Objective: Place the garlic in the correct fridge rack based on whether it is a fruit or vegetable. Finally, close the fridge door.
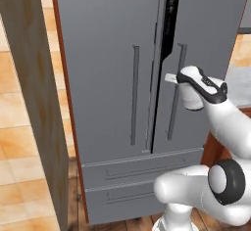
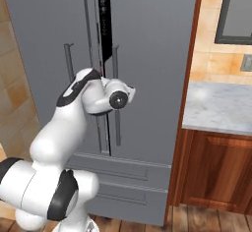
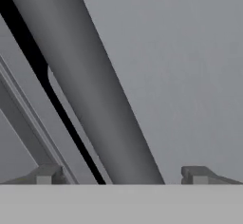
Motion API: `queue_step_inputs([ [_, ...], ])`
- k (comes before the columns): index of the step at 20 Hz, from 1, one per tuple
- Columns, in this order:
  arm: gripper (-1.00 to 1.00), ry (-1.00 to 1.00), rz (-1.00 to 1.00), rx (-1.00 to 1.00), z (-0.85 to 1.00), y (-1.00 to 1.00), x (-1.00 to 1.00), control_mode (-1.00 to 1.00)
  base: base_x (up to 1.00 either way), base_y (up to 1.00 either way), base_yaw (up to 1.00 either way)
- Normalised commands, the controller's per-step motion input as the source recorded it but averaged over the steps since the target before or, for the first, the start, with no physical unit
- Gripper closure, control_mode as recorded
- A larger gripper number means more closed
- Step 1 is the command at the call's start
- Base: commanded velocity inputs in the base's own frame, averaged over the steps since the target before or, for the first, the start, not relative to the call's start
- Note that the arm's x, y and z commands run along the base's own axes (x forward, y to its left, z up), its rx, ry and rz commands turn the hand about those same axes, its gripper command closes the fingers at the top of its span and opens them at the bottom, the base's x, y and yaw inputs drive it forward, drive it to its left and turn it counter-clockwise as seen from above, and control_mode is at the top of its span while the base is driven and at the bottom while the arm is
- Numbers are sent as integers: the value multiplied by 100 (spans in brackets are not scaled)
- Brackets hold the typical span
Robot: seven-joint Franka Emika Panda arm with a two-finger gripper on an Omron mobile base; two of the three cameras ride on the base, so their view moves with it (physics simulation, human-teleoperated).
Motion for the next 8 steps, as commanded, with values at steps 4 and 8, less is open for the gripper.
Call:
queue_step_inputs([
  [4, -100, 1, 0, 0, 0, 0, 0, -100, 0, 0, 0],
  [8, -100, 0, 0, 0, 0, 0, 0, -100, 0, 0, 0],
])
